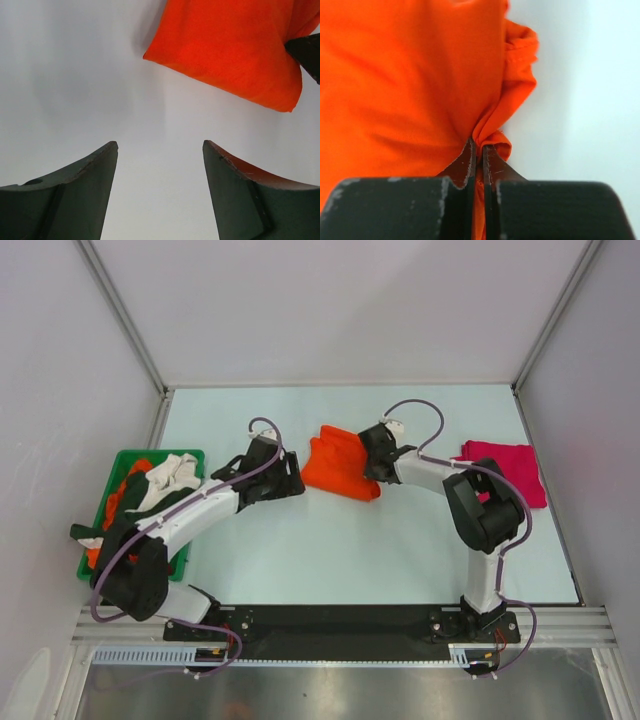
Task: Fold and stack the t-shirts
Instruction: Put the neatly folded tshirt into the corner of the board with the right arm
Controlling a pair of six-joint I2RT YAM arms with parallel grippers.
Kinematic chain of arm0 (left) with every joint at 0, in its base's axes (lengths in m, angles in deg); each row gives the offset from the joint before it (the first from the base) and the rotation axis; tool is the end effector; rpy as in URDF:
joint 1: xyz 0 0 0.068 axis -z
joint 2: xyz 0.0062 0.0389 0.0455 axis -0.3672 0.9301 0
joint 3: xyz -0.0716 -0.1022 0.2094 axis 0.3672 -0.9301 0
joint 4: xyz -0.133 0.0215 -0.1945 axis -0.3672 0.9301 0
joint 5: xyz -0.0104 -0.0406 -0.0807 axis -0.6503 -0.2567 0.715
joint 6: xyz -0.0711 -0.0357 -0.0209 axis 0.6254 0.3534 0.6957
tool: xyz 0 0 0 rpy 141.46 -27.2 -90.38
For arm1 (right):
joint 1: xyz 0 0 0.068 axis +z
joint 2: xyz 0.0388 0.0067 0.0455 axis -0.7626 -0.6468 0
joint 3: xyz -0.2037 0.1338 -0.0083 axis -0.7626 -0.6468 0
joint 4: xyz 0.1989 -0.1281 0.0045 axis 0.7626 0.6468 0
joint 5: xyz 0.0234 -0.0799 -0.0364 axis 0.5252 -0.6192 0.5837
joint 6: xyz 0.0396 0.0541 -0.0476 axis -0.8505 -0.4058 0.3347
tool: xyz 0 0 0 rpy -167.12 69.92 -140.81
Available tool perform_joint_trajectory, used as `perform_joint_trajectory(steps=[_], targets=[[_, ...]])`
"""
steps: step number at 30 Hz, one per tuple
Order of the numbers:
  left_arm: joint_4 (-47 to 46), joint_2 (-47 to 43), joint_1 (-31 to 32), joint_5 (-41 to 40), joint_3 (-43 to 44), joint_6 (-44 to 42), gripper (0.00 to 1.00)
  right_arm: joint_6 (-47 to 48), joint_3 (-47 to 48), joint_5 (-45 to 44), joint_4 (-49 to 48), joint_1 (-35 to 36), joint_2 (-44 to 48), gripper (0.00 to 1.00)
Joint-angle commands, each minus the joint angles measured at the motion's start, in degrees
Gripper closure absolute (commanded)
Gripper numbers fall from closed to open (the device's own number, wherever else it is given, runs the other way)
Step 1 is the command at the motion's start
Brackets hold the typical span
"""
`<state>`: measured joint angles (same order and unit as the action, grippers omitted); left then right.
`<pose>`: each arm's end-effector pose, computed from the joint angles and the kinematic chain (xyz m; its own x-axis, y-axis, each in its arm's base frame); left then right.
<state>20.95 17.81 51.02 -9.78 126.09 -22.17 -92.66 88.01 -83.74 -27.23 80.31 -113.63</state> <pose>0.2661 -0.1445 0.1872 -0.7903 -0.1914 -0.5821 0.0112 0.9453 -0.3261 0.3540 0.1838 0.1243 -0.7423 0.2143 -0.6349 0.1453 0.9764 0.1597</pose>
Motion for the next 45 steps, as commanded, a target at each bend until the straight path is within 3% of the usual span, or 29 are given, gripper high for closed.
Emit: perform_joint_trajectory(steps=[1,17,35,45], targets=[[-0.61,-3.05,0.50,0.23,-0.87,1.13,0.25,3.84,2.54,-5.02,7.83,1.03,3.92,1.00],[-0.34,-4.55,0.76,1.02,-1.75,0.78,0.26,14.03,12.39,-20.49,18.91,4.11,11.74,1.00],[-0.78,-9.46,1.46,2.16,-6.66,1.57,0.27,16.50,13.62,-25.42,26.38,-4.41,25.98,1.00],[-1.31,-10.00,2.78,1.99,-8.17,2.63,0.26,18.08,11.60,-23.84,27.00,-11.09,30.99,1.00]])
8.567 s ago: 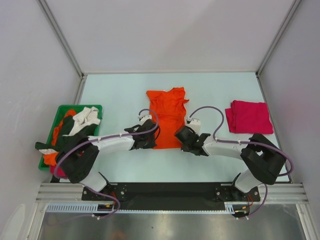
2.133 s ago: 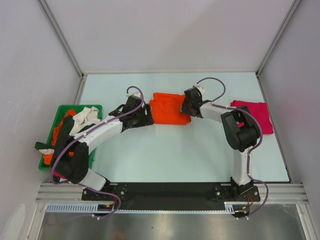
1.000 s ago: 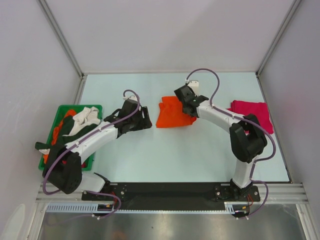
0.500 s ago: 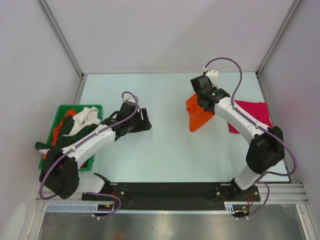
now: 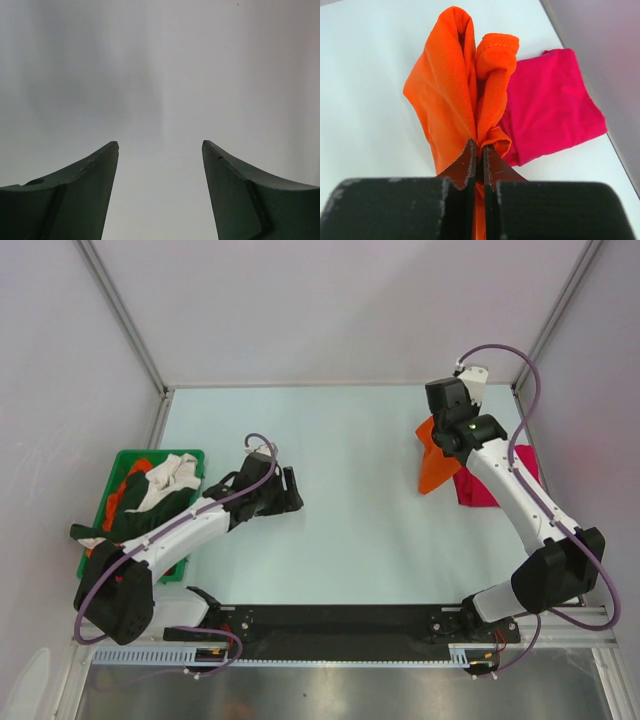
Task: Fold and stack the t-shirts
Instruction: Put the neatly folded tshirt into the corner of the board with the right arm
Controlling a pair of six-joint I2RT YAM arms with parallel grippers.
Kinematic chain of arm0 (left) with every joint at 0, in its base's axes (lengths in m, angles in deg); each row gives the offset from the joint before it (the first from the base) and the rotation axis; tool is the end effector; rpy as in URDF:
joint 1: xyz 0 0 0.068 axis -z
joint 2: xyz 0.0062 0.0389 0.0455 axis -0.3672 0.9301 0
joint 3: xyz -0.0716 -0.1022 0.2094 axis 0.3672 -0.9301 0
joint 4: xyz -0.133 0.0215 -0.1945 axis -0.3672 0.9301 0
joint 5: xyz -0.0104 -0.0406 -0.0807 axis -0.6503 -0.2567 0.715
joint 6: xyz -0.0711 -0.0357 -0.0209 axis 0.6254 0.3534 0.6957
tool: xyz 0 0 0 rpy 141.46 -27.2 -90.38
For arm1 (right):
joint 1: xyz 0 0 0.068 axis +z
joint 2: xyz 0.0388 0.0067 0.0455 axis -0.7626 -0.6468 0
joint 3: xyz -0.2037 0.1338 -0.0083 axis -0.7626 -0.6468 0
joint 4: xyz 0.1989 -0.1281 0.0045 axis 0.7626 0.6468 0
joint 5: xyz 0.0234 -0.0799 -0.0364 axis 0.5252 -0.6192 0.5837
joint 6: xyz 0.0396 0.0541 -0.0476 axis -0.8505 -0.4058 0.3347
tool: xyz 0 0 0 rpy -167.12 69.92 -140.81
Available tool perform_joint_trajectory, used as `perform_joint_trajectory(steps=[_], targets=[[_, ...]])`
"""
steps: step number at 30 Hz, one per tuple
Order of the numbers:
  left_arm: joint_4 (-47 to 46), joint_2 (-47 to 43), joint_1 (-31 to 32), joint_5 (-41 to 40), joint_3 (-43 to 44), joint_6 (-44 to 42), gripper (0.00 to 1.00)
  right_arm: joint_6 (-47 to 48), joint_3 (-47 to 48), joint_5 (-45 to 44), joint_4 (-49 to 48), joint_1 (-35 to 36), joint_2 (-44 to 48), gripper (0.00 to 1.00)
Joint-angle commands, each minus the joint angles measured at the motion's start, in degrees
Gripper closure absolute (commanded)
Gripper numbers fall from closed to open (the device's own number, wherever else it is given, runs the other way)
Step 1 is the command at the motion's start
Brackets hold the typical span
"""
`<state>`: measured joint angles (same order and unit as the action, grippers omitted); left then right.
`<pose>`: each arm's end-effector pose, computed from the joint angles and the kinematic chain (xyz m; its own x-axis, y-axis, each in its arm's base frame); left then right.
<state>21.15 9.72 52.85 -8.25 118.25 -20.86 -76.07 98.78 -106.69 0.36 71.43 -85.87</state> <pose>0.2332 -0.1380 0.1809 -0.8055 -0.1833 -0.5635 0.0365 0.9338 -0.3560 0.3053 0.0712 0.3159 -0.5230 0.0650 -0.8498 0.3738 0.9136 -0.1601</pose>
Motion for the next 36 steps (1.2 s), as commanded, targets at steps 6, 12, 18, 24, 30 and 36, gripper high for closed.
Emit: perform_joint_trajectory(steps=[6,12,18,24,30,36], targets=[[-1.42,-1.91,1.82,0.46,-0.32,1.49,0.27,2.01,-2.25,-1.41,-1.29,-4.42,5.08,1.00],[-1.51,-1.38,2.70,0.63,-0.23,1.58,0.27,3.59,-3.57,-1.59,-2.35,-6.27,6.66,1.00],[-1.51,-1.21,3.41,0.99,-0.14,1.41,0.27,2.99,-3.75,-1.42,-2.00,-7.93,5.79,1.00],[-1.94,-1.64,4.02,1.86,-0.85,1.49,0.27,-1.32,-4.54,-2.12,3.89,-11.36,3.24,1.00],[-2.38,-0.42,4.72,3.43,-0.14,0.88,0.27,-3.35,-9.63,-1.68,4.42,-15.92,4.64,1.00],[-2.82,0.73,5.25,4.50,0.65,0.35,0.27,-4.66,-13.24,-0.45,4.86,-19.19,4.47,1.00]])
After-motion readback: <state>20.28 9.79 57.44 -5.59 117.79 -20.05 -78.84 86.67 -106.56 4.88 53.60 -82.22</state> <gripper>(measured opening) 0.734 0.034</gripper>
